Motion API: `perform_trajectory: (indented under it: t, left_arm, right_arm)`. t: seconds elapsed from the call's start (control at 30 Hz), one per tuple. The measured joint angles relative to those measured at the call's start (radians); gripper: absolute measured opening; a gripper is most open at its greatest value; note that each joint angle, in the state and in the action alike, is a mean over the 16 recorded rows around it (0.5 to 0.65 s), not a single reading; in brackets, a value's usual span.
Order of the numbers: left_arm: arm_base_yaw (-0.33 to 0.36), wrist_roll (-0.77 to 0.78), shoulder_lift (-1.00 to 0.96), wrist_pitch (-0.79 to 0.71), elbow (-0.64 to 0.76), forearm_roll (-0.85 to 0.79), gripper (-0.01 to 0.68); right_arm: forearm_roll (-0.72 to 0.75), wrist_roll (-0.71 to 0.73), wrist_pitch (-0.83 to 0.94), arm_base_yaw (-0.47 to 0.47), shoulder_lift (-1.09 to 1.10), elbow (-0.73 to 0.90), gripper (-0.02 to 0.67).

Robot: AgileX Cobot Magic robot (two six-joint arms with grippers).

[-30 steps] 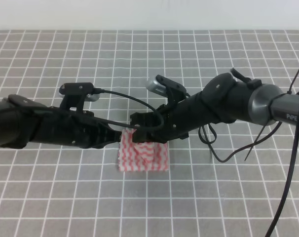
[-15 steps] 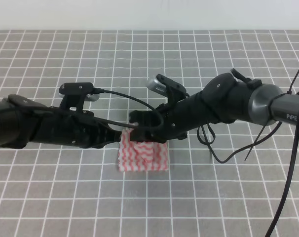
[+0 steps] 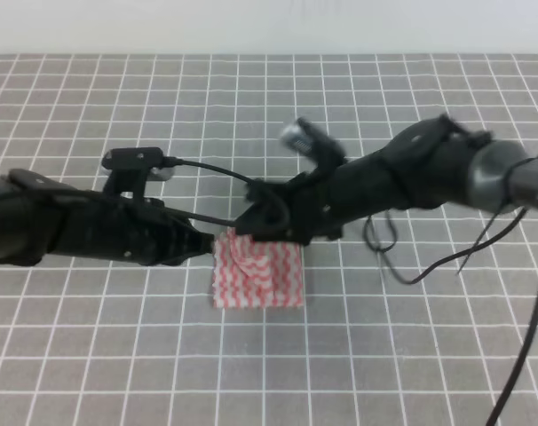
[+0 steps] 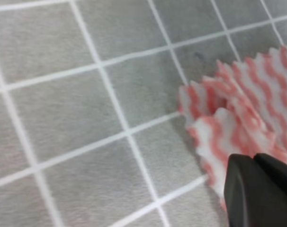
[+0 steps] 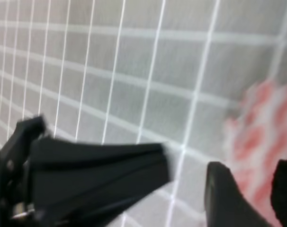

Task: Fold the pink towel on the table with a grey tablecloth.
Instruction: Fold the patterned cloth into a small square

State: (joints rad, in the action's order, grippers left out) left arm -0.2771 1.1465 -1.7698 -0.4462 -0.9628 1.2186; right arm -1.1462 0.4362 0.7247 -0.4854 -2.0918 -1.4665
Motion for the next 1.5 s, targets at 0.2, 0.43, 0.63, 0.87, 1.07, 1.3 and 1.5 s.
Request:
perform_trajectory:
  t: [0.2, 0.43, 0.63, 0.87, 1.07, 1.3, 1.5]
  left_arm:
    - [0.014, 0.0, 0.006, -0.008, 0.0, 0.002, -0.002]
    - [0.02, 0.0, 0.009, -0.01, 0.0, 0.003, -0.002]
    - [0.02, 0.0, 0.008, -0.01, 0.0, 0.002, -0.003]
    - [0.02, 0.001, 0.008, -0.011, 0.0, 0.009, -0.003]
    - [0.016, 0.008, 0.007, -0.012, -0.007, 0.023, -0.003]
    - [-0.008, 0.018, 0.0, -0.015, -0.039, 0.037, -0.003]
    - [-0.035, 0.017, -0.02, -0.019, -0.081, 0.039, -0.003]
  right_arm:
    - [0.096, -0.02, 0.044, 0.031, 0.011, 0.0, 0.095]
    - [0.209, -0.059, 0.058, 0.013, 0.015, 0.001, 0.01]
    - [0.242, -0.074, 0.042, -0.036, 0.001, 0.001, -0.012]
    - [0.233, -0.072, 0.041, -0.073, -0.018, 0.001, -0.015]
    - [0.224, -0.07, 0.058, -0.081, -0.027, 0.0, -0.015]
    - [0.227, -0.07, 0.078, -0.081, -0.026, 0.0, -0.015]
    - [0.277, -0.1, 0.084, -0.067, -0.009, 0.0, -0.015]
